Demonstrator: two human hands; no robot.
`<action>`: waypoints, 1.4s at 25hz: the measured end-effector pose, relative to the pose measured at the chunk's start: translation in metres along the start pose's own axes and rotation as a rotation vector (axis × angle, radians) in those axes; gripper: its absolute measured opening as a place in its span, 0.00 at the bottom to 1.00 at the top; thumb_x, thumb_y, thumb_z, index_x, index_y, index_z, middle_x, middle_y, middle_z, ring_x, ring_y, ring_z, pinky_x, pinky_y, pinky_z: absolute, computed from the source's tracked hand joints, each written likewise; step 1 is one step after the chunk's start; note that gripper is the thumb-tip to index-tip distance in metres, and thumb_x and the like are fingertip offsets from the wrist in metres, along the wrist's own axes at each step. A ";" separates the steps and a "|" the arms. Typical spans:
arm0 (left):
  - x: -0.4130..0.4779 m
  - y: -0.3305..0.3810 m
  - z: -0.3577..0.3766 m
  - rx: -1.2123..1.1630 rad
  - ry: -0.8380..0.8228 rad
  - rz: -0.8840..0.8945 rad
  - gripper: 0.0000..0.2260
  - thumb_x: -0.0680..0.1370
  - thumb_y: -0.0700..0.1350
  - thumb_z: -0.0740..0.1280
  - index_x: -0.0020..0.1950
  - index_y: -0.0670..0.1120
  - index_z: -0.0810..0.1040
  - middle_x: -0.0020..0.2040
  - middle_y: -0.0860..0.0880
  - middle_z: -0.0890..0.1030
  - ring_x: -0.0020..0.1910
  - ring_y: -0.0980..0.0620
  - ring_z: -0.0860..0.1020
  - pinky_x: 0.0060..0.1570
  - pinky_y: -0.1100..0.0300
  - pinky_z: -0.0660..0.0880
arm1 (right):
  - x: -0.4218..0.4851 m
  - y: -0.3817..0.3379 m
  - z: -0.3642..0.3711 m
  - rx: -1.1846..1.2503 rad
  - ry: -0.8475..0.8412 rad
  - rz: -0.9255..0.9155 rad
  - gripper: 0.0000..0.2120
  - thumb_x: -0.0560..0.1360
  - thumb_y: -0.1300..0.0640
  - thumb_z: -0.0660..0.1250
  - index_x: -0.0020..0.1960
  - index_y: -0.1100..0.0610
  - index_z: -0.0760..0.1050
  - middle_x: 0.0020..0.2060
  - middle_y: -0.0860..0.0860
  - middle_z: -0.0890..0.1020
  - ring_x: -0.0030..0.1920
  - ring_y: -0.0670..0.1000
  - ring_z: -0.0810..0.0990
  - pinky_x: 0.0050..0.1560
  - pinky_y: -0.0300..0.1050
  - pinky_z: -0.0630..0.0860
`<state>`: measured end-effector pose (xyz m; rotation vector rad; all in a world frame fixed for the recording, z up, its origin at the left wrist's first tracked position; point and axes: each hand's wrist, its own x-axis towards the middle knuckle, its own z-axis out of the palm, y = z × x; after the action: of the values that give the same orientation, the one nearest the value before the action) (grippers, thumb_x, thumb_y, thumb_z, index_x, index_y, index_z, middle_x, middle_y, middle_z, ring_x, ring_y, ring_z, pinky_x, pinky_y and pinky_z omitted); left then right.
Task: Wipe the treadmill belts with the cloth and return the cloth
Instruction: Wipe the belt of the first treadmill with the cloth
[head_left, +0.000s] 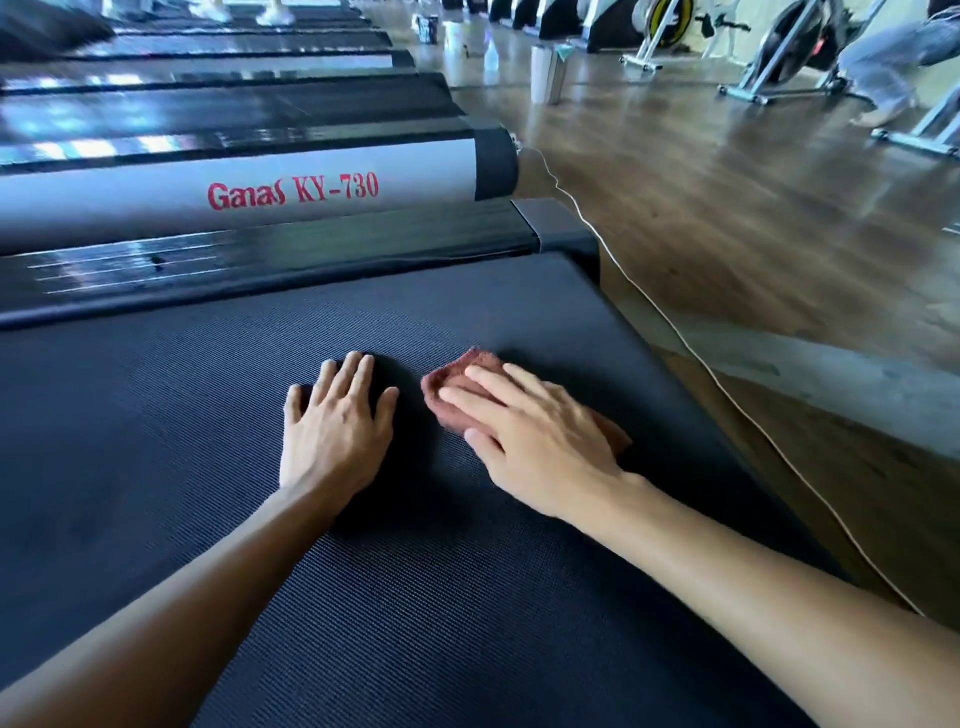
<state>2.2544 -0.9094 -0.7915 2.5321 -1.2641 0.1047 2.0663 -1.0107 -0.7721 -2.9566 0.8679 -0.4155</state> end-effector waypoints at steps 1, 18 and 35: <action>0.001 -0.001 0.001 0.000 -0.005 -0.004 0.27 0.82 0.59 0.50 0.78 0.50 0.57 0.79 0.55 0.55 0.78 0.53 0.50 0.75 0.47 0.46 | -0.009 0.003 -0.003 0.040 0.006 -0.075 0.22 0.78 0.44 0.56 0.72 0.38 0.65 0.73 0.40 0.65 0.72 0.49 0.63 0.68 0.50 0.65; -0.002 0.003 0.005 0.034 -0.047 -0.005 0.28 0.82 0.60 0.45 0.80 0.51 0.48 0.80 0.56 0.47 0.78 0.53 0.43 0.76 0.46 0.42 | 0.145 0.050 0.022 -0.002 0.012 0.312 0.22 0.79 0.48 0.56 0.73 0.41 0.64 0.73 0.46 0.66 0.68 0.56 0.66 0.66 0.54 0.63; 0.000 0.000 0.006 0.044 -0.022 0.008 0.28 0.82 0.60 0.44 0.80 0.51 0.51 0.80 0.55 0.50 0.78 0.53 0.46 0.76 0.46 0.45 | 0.185 0.050 0.027 0.072 -0.069 -0.014 0.23 0.80 0.47 0.58 0.74 0.38 0.62 0.76 0.41 0.61 0.74 0.51 0.61 0.71 0.52 0.62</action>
<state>2.2535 -0.9113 -0.7971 2.5724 -1.2939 0.1073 2.1971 -1.1531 -0.7576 -2.8943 0.8073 -0.3353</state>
